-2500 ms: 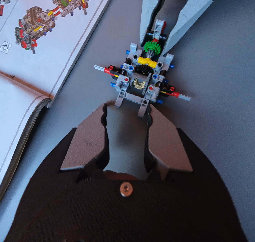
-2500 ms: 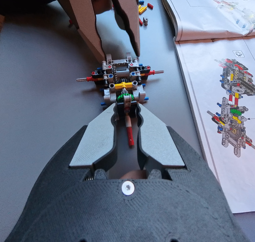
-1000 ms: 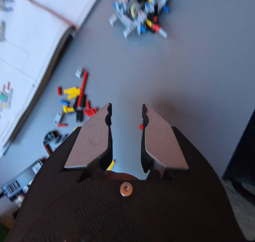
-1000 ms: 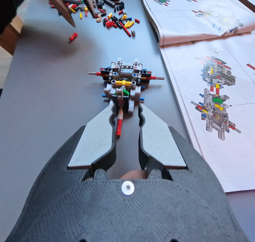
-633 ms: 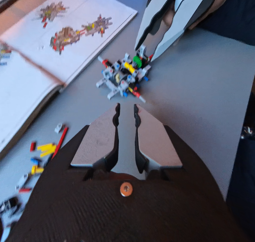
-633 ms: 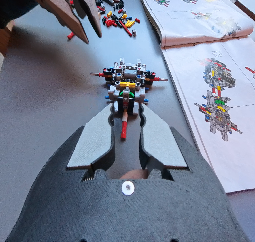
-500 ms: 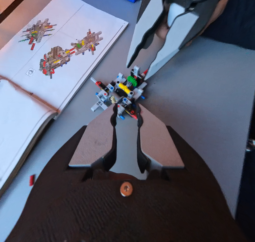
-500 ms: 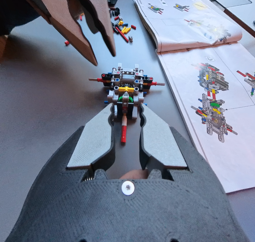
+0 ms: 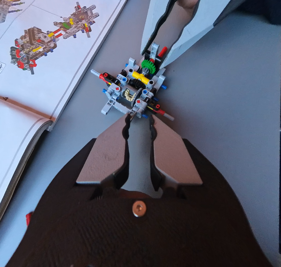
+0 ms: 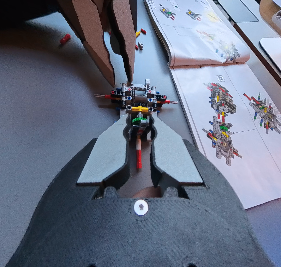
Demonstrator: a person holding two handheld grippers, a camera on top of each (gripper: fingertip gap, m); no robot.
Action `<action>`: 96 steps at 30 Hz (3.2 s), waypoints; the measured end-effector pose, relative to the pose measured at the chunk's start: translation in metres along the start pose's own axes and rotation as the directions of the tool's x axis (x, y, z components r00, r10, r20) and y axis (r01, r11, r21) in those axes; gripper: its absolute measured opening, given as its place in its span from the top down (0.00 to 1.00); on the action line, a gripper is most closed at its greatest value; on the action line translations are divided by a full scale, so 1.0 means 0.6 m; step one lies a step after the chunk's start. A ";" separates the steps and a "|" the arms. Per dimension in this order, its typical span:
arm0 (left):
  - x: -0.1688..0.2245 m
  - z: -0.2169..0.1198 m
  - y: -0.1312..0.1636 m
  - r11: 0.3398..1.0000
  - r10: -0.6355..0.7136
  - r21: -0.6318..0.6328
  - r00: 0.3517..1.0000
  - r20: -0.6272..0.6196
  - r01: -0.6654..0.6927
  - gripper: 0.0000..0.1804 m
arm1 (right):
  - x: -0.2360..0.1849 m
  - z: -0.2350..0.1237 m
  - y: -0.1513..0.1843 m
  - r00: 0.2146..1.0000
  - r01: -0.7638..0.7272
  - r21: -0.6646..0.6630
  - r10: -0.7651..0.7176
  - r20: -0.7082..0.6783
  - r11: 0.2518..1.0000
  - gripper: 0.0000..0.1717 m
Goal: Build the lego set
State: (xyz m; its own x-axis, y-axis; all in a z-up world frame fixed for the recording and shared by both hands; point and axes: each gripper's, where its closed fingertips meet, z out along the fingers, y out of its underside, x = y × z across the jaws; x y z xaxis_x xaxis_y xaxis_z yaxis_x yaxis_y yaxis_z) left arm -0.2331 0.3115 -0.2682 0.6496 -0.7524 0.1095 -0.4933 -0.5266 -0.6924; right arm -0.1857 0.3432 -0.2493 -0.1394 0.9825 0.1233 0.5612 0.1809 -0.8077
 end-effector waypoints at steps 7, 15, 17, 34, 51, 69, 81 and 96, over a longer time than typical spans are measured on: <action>-0.003 0.000 0.003 0.999 0.032 0.034 0.999 -0.004 -0.032 1.00 | 0.010 0.022 0.015 0.998 0.058 -0.098 -0.059 -0.007 0.993 0.90; 0.006 0.000 0.003 0.998 0.041 0.057 0.999 -0.004 -0.040 1.00 | 0.020 0.032 0.021 0.969 0.241 -0.282 -0.212 0.129 0.929 0.90; 0.014 0.001 0.004 0.997 0.059 0.047 0.998 -0.009 -0.059 0.96 | 0.022 0.033 0.019 0.947 0.316 -0.345 -0.276 0.162 0.884 0.91; 0.004 0.009 -0.005 0.997 0.068 0.024 0.991 0.118 -0.072 0.86 | 0.062 0.023 0.033 0.882 0.444 -0.518 -0.459 0.108 0.731 0.91; 0.015 0.047 -0.009 0.999 0.050 0.002 0.982 0.180 -0.051 0.96 | 0.081 -0.010 0.053 0.869 -0.369 -0.034 0.331 -0.367 0.929 0.80; 0.020 0.050 -0.012 1.000 0.010 0.018 0.978 0.209 -0.015 0.96 | 0.074 0.006 0.052 0.863 -0.349 -0.011 0.317 -0.394 0.937 0.88; 0.016 0.051 -0.014 0.999 -0.025 0.033 0.978 0.206 0.019 0.96 | 0.081 0.002 0.054 0.851 -0.359 -0.002 0.326 -0.411 0.933 0.89; 0.006 0.042 0.000 0.999 -0.044 0.015 0.979 0.199 0.042 0.96 | 0.067 -0.011 0.051 0.881 -0.338 0.032 0.329 -0.341 0.940 0.81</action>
State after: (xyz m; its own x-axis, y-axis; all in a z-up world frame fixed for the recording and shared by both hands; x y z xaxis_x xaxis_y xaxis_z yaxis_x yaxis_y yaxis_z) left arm -0.2163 0.3190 -0.2860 0.7728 -0.6346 -0.0046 -0.4568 -0.5513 -0.6982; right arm -0.1687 0.3885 -0.2650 0.3403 0.9395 0.0399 0.5485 -0.1638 -0.8199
